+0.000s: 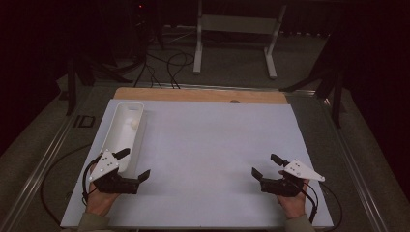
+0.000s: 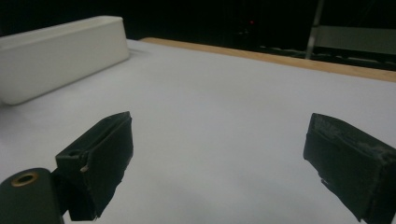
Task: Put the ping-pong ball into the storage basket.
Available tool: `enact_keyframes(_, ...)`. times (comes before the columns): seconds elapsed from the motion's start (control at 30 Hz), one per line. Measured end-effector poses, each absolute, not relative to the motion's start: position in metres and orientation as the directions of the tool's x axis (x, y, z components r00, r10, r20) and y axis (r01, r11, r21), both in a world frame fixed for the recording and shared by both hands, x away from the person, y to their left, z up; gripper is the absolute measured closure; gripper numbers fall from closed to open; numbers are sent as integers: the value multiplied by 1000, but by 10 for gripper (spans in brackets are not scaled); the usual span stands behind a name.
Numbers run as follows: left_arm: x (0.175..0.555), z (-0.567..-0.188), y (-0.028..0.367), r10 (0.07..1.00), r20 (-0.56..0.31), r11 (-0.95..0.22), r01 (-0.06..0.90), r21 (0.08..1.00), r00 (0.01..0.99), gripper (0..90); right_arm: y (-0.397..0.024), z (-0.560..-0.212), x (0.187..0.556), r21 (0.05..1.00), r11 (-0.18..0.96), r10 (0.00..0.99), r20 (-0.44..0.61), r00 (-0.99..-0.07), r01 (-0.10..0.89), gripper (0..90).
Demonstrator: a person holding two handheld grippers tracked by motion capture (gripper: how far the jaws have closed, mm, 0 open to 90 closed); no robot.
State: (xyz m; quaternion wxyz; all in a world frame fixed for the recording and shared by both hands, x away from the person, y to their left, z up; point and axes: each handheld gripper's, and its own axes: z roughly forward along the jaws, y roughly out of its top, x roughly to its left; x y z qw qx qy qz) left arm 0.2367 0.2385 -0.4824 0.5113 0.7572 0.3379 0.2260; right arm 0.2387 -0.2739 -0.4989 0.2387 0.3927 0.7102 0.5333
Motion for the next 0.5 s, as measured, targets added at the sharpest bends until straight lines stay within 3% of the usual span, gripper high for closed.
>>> enact_keyframes(0.5,233,-491,251,769,-44,-184,286,940,638,0,-271,-500,232,947,152,802,50,-595,284,81)
